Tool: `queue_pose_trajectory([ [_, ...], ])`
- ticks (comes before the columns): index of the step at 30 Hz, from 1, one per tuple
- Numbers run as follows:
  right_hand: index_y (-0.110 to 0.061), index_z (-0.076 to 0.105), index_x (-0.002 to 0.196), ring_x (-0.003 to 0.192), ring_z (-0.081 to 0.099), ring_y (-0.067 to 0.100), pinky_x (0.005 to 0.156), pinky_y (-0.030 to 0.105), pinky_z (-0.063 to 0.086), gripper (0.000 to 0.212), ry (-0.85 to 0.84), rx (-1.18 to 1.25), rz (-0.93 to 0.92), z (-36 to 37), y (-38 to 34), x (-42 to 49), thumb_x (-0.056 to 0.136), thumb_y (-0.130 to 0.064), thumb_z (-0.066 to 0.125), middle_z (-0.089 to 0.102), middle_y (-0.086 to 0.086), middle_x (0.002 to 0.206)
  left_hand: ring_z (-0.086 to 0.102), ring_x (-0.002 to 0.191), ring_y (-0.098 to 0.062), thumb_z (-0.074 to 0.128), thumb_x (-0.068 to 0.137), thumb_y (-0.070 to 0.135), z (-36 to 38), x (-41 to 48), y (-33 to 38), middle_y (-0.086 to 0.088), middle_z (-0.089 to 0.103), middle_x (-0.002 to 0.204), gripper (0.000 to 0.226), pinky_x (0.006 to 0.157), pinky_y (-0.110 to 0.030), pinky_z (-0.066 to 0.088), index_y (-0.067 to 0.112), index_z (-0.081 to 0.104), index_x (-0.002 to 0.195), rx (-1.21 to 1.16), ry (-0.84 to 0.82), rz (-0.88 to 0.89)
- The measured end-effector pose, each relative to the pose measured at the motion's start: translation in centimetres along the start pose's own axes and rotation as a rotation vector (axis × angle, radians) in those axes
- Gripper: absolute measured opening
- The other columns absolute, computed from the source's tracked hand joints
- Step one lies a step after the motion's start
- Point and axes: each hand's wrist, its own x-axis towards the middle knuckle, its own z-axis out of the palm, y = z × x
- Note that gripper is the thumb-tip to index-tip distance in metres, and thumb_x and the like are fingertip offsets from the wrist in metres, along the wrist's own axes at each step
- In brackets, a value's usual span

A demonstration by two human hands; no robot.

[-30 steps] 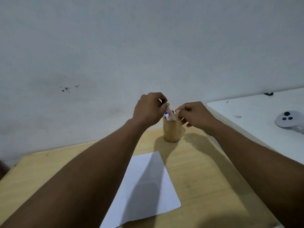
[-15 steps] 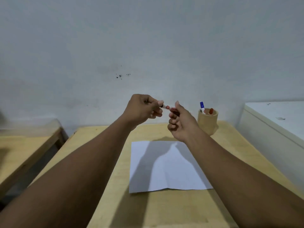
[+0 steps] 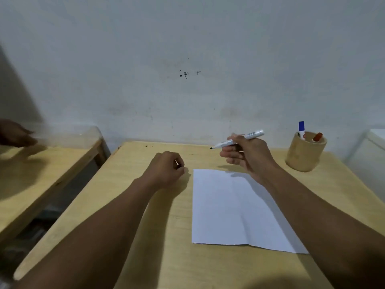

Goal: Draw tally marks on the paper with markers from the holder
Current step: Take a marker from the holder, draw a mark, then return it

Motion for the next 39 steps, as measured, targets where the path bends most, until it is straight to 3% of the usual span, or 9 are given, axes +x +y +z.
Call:
queue_pose_trajectory([
  [5,-0.006,0.070,0.084,0.047,0.057,0.015,0.047,0.024,0.047,0.008,0.031,-0.254,-0.109,1.2,3.1,0.5,0.090,-0.010,0.075,0.066,0.010,0.065,0.066,0.079,-0.011,0.066,0.082,0.029,1.7,0.3,-0.7,0.013,0.071,0.075,0.011,0.066,-0.024,0.046,0.023,0.075,0.087,0.069,-0.112,-0.026],
  [9,-0.003,0.072,0.087,0.053,0.066,0.022,0.050,0.030,0.050,0.010,0.029,-0.247,-0.099,2.5,4.6,0.6,0.092,-0.012,0.070,0.070,0.012,0.068,0.069,0.085,-0.016,0.069,0.078,0.039,2.0,0.6,-1.0,0.010,0.071,0.079,0.024,0.072,-0.028,0.051,0.027,0.068,0.100,-0.028,-0.131,-0.078],
  [12,-0.002,0.076,0.091,0.062,0.074,0.025,0.058,0.037,0.053,0.017,0.014,-0.252,-0.069,3.3,5.3,0.9,0.091,-0.017,0.066,0.074,0.012,0.072,0.067,0.091,-0.014,0.079,0.073,0.056,2.1,0.8,-0.9,0.010,0.069,0.085,0.055,0.073,-0.028,0.047,0.028,0.058,0.116,-0.078,-0.168,-0.122],
  [16,-0.006,0.075,0.087,0.060,0.072,0.023,0.055,0.035,0.051,0.011,0.007,-0.302,-0.072,4.2,6.0,1.4,0.086,-0.017,0.072,0.072,0.009,0.068,0.066,0.090,-0.009,0.083,0.057,0.068,2.7,0.7,-0.9,0.015,0.068,0.092,0.087,0.076,-0.028,0.051,0.027,0.055,0.128,0.034,-0.189,-0.104],
  [20,-0.009,0.074,0.082,0.058,0.070,0.024,0.053,0.032,0.048,0.005,-0.012,-0.342,-0.058,4.7,7.5,1.8,0.085,-0.013,0.074,0.075,0.011,0.069,0.066,0.092,-0.011,0.085,0.058,0.067,2.7,0.8,-0.9,0.015,0.067,0.096,0.091,0.083,-0.031,0.055,0.025,0.054,0.132,0.012,-0.191,-0.095],
  [25,-0.010,0.075,0.084,0.059,0.074,0.020,0.056,0.033,0.053,0.003,0.018,-0.414,-0.097,4.3,8.9,1.9,0.085,-0.012,0.073,0.077,0.006,0.068,0.066,0.094,-0.013,0.087,0.060,0.063,2.5,0.8,-0.8,0.015,0.066,0.091,0.090,0.078,-0.028,0.051,0.023,0.054,0.134,-0.023,-0.203,-0.100],
  [39,-0.009,0.076,0.083,0.060,0.075,0.019,0.066,0.041,0.062,0.004,0.017,-0.466,-0.141,4.2,9.5,2.3,0.080,-0.012,0.076,0.076,0.006,0.070,0.067,0.097,-0.016,0.088,0.061,0.062,2.5,0.8,-0.7,0.009,0.068,0.098,0.089,0.082,-0.031,0.053,0.022,0.054,0.133,-0.024,-0.205,-0.101],
])
